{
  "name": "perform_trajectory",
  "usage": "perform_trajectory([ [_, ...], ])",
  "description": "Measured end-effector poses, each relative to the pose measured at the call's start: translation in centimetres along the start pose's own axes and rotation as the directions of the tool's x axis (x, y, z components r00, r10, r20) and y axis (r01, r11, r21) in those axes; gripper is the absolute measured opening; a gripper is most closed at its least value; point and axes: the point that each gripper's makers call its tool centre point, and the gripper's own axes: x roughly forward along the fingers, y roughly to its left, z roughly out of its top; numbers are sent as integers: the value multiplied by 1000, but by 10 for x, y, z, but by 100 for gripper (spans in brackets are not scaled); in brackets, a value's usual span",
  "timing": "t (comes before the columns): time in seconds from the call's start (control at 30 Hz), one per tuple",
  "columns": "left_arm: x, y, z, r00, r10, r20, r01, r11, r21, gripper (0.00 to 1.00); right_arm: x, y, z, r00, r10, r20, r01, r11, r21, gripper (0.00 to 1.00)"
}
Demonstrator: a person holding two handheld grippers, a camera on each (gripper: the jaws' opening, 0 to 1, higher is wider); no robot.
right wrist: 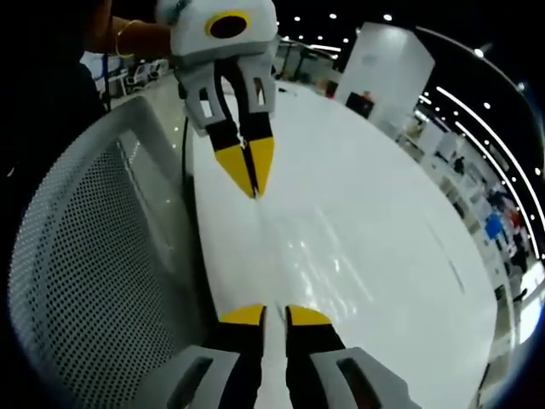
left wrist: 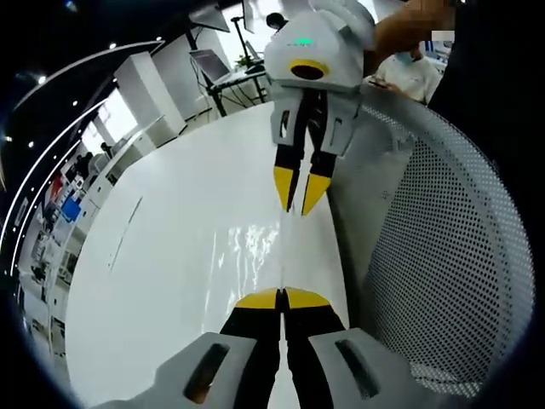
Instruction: Open the resealable bag by pulling the two sides of the seal apart until the entire bag opening is separated and visibly accessible.
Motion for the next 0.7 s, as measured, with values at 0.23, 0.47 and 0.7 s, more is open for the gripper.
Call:
perform_trajectory([
  [0.23, -1, 4, 2, 1000, 15, 23, -14, 999, -45, 0, 8, 1, 6, 1000, 6, 5, -6, 1000, -26, 0],
  [0.47, 0, 7, -8, 1000, 30, 4, -30, 997, -72, 0, 9, 3, 10, 1000, 18, 6, -17, 998, -58, 0],
  [0.7, -3, 5, -8, 1000, 6, 12, -5, 993, -120, 0, 10, 6, 9, 1000, 28, -11, -29, 995, -99, 0],
])
